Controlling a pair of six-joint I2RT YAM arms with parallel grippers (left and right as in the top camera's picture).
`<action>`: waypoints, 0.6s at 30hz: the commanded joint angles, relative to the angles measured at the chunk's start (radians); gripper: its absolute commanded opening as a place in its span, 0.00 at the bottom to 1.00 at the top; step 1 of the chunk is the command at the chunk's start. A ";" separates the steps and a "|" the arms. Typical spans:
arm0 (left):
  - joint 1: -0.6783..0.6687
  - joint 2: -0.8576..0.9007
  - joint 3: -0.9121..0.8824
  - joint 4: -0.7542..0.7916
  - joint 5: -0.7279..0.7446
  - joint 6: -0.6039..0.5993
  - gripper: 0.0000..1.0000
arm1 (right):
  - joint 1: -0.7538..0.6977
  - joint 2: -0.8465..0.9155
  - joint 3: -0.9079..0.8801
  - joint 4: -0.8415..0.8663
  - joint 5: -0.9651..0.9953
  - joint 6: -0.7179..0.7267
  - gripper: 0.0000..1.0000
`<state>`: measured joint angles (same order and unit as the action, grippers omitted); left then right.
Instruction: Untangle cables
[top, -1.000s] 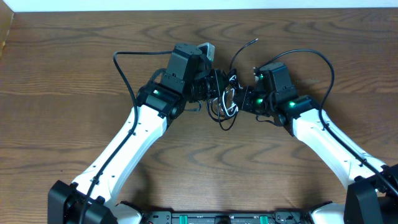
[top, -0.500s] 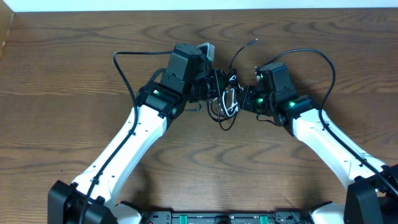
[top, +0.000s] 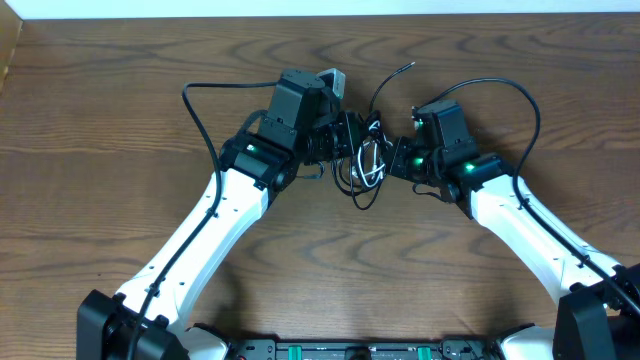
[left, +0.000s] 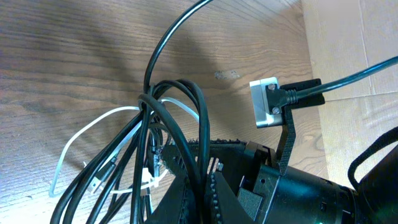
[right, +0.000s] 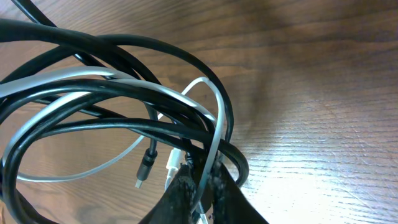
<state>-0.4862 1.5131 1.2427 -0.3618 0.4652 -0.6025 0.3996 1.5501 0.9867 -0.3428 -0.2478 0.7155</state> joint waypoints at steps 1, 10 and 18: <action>0.002 -0.017 0.029 0.004 -0.002 -0.002 0.08 | 0.020 0.008 0.017 -0.002 0.013 0.003 0.13; 0.002 -0.017 0.029 0.004 -0.002 -0.002 0.07 | 0.068 0.008 0.017 0.010 0.055 0.032 0.17; 0.002 -0.017 0.029 0.002 -0.002 -0.002 0.08 | 0.068 0.008 0.017 0.011 0.059 0.032 0.10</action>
<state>-0.4862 1.5131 1.2427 -0.3618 0.4652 -0.6025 0.4622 1.5501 0.9867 -0.3321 -0.2073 0.7368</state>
